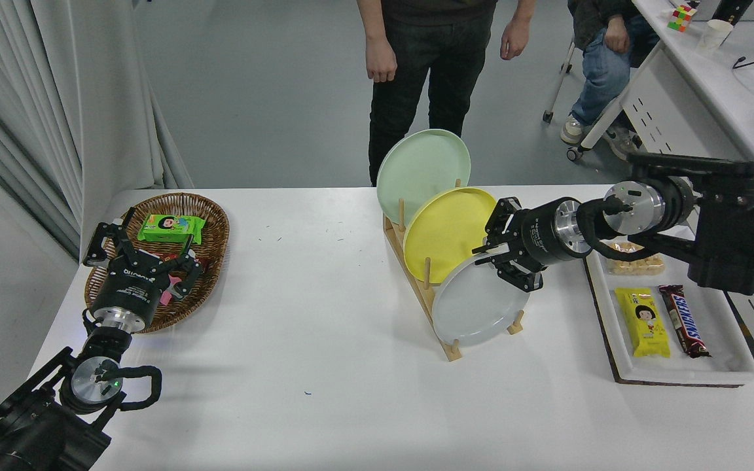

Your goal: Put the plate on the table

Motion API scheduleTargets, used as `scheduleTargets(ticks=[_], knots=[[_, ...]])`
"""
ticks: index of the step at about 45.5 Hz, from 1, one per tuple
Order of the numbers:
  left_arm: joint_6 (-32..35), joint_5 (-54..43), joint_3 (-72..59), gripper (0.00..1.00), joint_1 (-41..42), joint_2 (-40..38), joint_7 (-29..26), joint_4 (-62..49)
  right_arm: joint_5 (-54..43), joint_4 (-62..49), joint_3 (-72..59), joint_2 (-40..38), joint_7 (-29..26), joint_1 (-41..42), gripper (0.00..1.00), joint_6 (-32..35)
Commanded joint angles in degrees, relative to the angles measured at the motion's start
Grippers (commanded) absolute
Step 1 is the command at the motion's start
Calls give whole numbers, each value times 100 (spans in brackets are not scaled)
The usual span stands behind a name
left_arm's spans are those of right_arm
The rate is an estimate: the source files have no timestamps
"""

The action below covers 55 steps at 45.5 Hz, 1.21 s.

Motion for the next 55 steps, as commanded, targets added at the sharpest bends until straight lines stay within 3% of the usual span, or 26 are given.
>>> scheduleTargets(ticks=[1,55], knots=[[0,-1,0,98,-1,0,0,0,1,-2,5,-9,-1,2,14,4],[0,-1,0,98,-1,0,0,0,1,-2,5,-18,-36,38,8,13]])
